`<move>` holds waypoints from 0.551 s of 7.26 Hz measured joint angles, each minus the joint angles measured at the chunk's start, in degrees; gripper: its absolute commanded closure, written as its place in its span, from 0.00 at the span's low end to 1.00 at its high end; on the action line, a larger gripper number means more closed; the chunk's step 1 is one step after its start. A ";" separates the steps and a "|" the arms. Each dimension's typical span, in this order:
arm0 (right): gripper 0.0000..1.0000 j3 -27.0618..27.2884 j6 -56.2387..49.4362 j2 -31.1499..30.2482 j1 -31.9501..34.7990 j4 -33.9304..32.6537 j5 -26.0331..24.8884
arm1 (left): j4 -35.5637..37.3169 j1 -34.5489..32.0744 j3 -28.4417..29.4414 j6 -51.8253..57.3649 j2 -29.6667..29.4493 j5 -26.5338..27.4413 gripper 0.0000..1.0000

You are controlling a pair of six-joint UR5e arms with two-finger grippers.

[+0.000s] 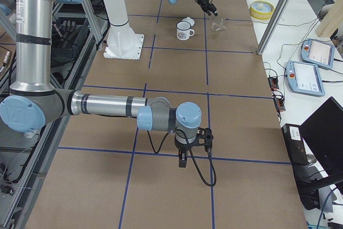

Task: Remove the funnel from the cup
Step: 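Lower the funnel onto the table farther from the robot and release, then move the left gripper down onto the small white lid and grasp it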

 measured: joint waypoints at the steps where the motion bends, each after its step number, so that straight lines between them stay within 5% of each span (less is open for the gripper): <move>1: 0.00 0.00 0.00 0.00 0.00 0.00 0.00 | 2.46 -1.13 -4.34 4.56 2.93 -4.60 0.00; 4: 0.00 0.00 0.00 0.00 0.00 0.00 0.00 | 21.07 -5.20 -11.01 21.65 4.14 -19.06 0.00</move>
